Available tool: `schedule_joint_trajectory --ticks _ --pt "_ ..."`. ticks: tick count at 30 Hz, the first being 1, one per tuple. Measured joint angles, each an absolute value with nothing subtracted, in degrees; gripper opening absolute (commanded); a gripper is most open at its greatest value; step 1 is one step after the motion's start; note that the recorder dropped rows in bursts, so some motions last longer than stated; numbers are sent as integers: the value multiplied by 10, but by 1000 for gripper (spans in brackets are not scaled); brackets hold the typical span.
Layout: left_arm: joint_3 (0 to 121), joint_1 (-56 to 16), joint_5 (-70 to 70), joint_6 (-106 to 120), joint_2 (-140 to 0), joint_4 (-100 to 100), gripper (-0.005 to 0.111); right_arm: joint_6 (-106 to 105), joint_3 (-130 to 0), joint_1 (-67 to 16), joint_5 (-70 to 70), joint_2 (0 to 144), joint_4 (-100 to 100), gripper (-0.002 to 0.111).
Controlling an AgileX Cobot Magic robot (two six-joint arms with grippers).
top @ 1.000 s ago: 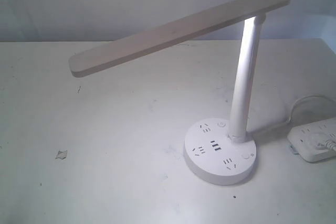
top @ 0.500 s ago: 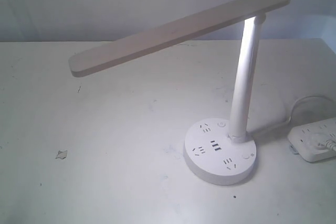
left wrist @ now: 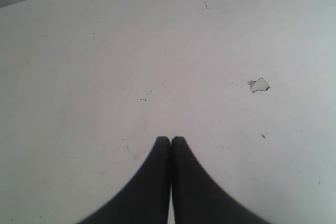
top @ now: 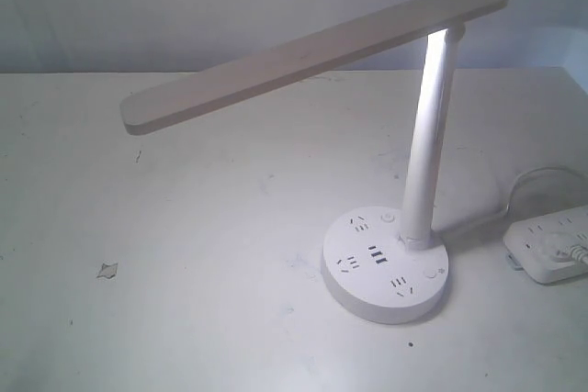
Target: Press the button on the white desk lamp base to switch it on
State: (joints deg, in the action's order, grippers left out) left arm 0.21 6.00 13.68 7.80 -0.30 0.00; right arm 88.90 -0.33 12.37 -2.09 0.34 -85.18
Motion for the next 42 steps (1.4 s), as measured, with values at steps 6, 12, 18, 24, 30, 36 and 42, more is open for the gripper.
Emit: schedule_joint_trajectory --ticks 6,12,18,24,30,36,42 --pt "2 60 137 78 -3 0 0 920 -6 124 5 3 -777 0" --pt "2 60 137 78 -3 0 0 925 -44 124 -10 3 -748 0" --pt "2 60 137 78 -3 0 0 850 -49 124 -9 3 -715 0" --pt "2 60 137 78 -3 0 0 354 -31 124 -15 3 -318 0" --pt "2 60 137 78 -3 0 0 -35 -17 124 30 3 19 0" --pt "2 60 137 78 -3 0 0 -91 -3 124 150 3 24 0" --pt "2 60 137 78 -3 0 0 -55 -1 124 201 3 21 0"
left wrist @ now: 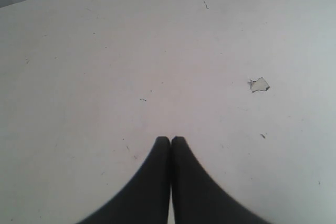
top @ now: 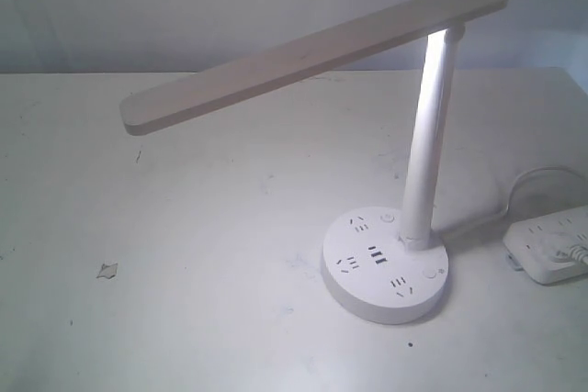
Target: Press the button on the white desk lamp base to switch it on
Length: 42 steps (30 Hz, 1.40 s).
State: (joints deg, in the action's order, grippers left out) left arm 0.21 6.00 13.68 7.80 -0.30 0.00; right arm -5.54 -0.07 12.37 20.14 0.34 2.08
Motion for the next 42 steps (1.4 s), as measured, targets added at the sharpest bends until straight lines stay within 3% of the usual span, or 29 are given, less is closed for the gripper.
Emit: schedule_joint_trajectory --ticks 38,42 --pt "2 60 137 78 -3 0 0 8 -1 136 208 3 19 0" --pt "2 60 137 78 -3 0 0 8 -1 108 208 3 19 0"
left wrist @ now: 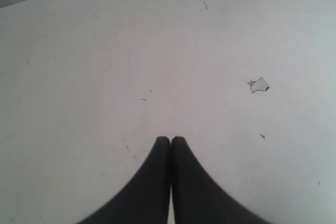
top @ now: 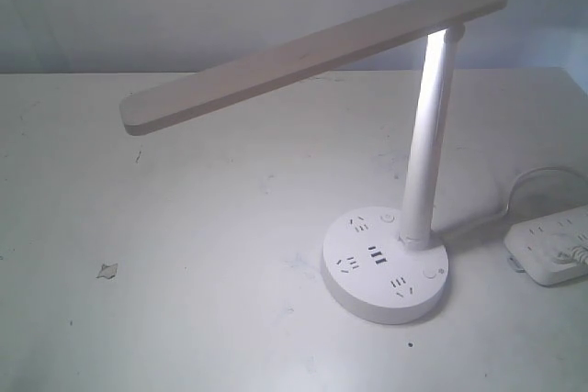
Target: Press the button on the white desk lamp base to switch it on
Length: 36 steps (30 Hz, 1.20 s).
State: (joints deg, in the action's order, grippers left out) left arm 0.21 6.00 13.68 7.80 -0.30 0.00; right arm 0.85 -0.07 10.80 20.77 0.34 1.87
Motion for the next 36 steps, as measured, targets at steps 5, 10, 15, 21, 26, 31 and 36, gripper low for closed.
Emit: schedule_joint_trajectory --ticks 5,10,15,21,26,31,36 --pt "2 60 137 78 -3 0 0 8 -1 80 208 3 19 0" --pt "2 60 137 78 -3 0 0 8 -1 80 208 3 19 0" --pt "2 60 137 78 -3 0 0 8 -1 80 208 3 19 0" --pt "2 60 137 78 -3 0 0 8 -1 80 208 3 19 0" --pt "2 60 137 78 -3 0 0 8 -1 80 208 3 19 0" --pt "2 60 137 78 -3 0 0 8 -1 80 208 3 19 0" --pt "2 60 137 78 -3 0 0 8 -1 80 208 3 19 0"
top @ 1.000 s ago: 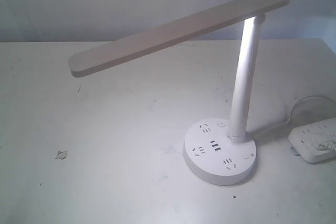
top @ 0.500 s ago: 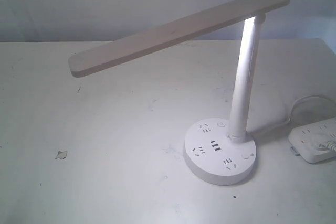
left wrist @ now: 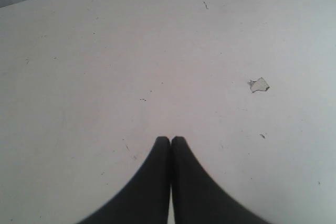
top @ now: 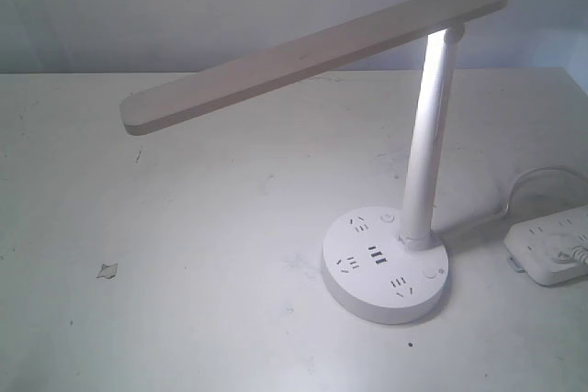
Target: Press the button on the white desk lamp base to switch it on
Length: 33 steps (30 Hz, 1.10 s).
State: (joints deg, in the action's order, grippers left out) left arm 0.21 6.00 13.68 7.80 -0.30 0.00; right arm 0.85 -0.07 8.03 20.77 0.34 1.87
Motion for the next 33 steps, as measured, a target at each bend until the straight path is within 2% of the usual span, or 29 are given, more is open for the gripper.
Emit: schedule_joint_trajectory --ticks 33 --pt "2 60 137 78 -3 0 0 0 -1 80 208 3 19 0"
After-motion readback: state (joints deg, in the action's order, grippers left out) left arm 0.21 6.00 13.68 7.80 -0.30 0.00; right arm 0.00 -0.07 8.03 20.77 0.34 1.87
